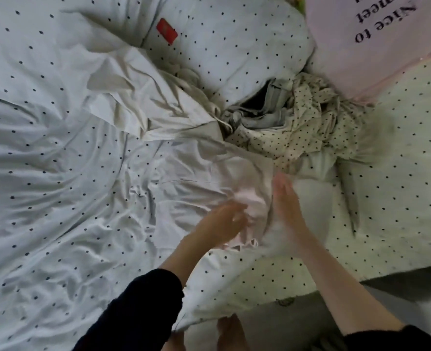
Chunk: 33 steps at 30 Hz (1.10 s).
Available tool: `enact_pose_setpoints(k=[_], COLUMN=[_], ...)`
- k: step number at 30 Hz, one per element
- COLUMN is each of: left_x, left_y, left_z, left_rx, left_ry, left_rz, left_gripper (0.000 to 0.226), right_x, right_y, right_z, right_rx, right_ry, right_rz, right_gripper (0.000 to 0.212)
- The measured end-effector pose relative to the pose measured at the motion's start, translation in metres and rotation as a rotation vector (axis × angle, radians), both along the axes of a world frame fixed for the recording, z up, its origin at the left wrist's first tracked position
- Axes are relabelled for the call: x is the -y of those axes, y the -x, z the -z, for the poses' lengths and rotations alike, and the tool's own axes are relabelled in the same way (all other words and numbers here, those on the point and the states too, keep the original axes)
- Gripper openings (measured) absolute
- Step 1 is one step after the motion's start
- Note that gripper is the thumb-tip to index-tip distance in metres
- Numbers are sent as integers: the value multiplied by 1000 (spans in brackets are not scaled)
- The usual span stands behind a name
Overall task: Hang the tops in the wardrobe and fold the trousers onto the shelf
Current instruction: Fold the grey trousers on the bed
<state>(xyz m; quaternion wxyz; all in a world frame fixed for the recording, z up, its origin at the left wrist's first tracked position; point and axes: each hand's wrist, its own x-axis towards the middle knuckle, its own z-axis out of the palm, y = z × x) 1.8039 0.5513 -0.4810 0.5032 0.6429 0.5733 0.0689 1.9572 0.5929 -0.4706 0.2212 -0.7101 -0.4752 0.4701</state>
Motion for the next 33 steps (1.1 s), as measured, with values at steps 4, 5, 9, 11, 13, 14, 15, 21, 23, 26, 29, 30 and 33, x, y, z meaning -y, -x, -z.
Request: enact_pose_setpoints(k=[4,5,9,11,13,14,15,21,23,26,29,30,33], left_x=[2,3,7,8,5,6,6,8,3,-3,-19,-27,-50], left_y=[33,51,107,113,109,108,108,117,101,77,43,28,-31], left_z=[11,15,39,48,55,60,64,70,41,6,-32,-46,-79], left_rx=[-94,-188,-205,-38,77,99,113,277,207,86,-13,-9,-19], left_ry=[-350,-403,34,217,311,349,383,434,298,100,-41,-78,-161], left_rz=[-568,-623,-695,-715,-740,-763,-793,-969,-990,-967,-855,-802,-555], left_gripper=[32,35,78,83,82,92,104,106,67,31,20,20,36], right_x=[24,27,31,33,31,32,33,29,24,17,12,10,8], right_y=[11,17,30,27,19,16,15,6,-2,-26,-55,-65,-91], right_z=[30,37,69,81,90,93,92,72,56,17,-11,-18,-29], right_rx=[391,464,667,716,741,728,708,527,294,43,-92,-164,-442], right_ry=[-324,-332,-331,-305,-239,-190,-153,-1,76,189,218,239,275], right_rz=[-574,-656,-817,-820,-827,-846,-865,-891,-726,-477,-242,-148,97], right_gripper=[59,64,81,86,88,86,84,77,56,47,45,45,49])
